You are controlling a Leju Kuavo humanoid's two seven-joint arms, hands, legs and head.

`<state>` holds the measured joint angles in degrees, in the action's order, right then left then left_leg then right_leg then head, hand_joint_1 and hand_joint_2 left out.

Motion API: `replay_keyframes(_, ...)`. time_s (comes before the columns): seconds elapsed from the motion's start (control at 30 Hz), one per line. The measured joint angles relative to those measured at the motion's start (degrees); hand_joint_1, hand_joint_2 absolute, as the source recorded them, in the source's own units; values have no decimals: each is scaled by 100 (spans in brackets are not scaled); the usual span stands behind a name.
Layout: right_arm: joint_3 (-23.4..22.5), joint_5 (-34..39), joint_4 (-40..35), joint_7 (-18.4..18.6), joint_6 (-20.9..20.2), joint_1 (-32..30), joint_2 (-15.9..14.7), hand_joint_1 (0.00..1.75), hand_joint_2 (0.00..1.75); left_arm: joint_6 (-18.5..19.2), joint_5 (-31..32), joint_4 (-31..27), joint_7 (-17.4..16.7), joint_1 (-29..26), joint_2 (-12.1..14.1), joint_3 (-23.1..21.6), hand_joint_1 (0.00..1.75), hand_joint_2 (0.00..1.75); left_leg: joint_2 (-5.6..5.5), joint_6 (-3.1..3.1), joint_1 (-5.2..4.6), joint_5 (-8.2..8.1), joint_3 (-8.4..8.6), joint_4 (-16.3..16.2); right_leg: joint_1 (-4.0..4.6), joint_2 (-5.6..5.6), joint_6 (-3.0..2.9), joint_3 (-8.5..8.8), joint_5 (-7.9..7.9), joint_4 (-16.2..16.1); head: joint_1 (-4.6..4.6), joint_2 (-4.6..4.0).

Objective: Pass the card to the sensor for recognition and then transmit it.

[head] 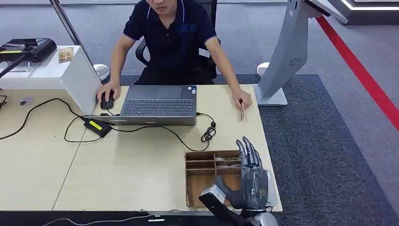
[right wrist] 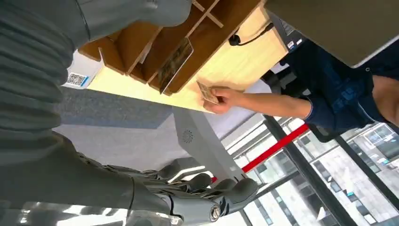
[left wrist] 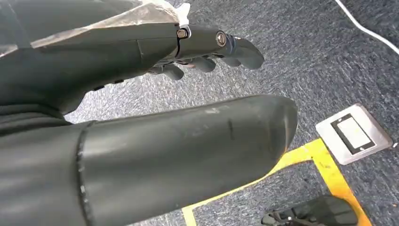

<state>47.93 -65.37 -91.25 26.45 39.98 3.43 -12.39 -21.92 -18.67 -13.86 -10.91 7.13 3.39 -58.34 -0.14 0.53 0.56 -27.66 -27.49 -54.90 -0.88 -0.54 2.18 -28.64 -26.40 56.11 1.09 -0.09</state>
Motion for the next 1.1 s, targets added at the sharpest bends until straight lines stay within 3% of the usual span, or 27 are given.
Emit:
replay_keyframes(0.33,0,94,144,-44,0,11,22,0,175,15,13,0,0,0,0,0,0,0,0,0,0,0,0,0,0,0,0,0,0,0,-2,0)
replay_keyframes(0.8,-291,254,518,-511,0,-39,153,0,175,28,50,0,2,0,0,0,0,0,0,0,0,0,0,0,0,0,0,-2,0,0,0,0)
replay_keyframes(1.1,-435,254,680,-518,0,-52,223,0,175,28,50,0,2,0,0,0,0,0,0,0,0,0,0,0,0,0,0,-2,0,0,2,0)
